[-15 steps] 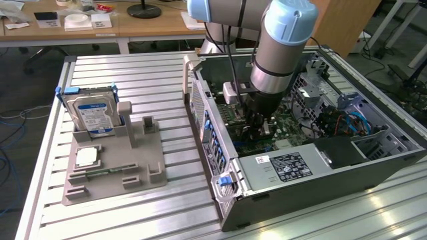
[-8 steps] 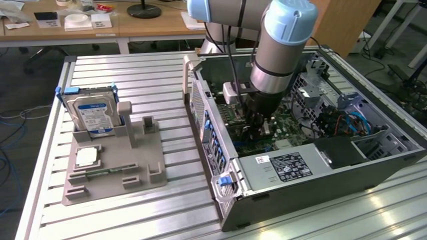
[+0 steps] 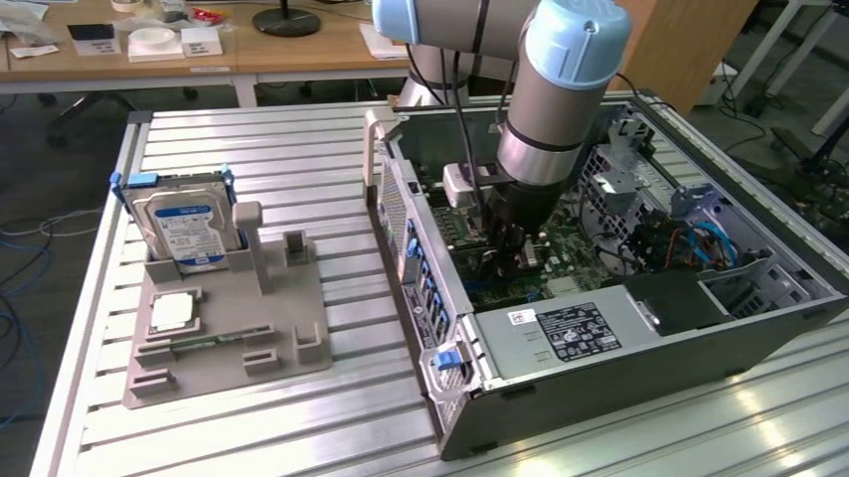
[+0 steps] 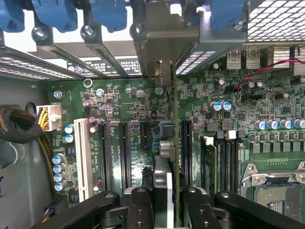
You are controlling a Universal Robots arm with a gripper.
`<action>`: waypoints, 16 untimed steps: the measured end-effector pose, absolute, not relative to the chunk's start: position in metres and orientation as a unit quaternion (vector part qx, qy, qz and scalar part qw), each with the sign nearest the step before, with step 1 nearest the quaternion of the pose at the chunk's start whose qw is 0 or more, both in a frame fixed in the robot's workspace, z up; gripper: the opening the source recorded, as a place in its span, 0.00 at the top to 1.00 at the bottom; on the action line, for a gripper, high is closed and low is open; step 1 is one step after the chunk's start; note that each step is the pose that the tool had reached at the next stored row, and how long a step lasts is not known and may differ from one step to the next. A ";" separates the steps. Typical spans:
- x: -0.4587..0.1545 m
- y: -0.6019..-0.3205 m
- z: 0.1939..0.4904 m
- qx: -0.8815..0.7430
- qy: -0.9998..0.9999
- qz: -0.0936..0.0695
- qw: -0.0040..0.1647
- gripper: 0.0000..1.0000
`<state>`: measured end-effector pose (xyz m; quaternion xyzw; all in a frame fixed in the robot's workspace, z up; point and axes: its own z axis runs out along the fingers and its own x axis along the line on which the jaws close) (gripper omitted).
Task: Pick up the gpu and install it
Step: 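Insert the gpu into the slot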
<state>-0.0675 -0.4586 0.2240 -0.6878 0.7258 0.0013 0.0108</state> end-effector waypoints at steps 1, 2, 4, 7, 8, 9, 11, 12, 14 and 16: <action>-0.068 -0.459 0.224 -0.688 0.726 0.001 0.011 0.72; -0.068 -0.459 0.224 -0.688 0.726 0.001 0.011 0.72; -0.068 -0.458 0.224 -0.688 0.725 0.001 0.011 0.72; -0.068 -0.458 0.224 -0.689 0.725 0.001 0.011 0.72; -0.068 -0.458 0.224 -0.689 0.725 0.001 0.011 0.72; -0.068 -0.458 0.224 -0.689 0.725 0.001 0.011 0.72; -0.068 -0.458 0.224 -0.689 0.725 0.001 0.011 0.72; -0.067 -0.458 0.223 -0.689 0.725 0.001 0.011 0.72; -0.068 -0.458 0.222 -0.689 0.725 0.001 0.011 0.72; -0.068 -0.458 0.221 -0.689 0.725 0.001 0.011 0.72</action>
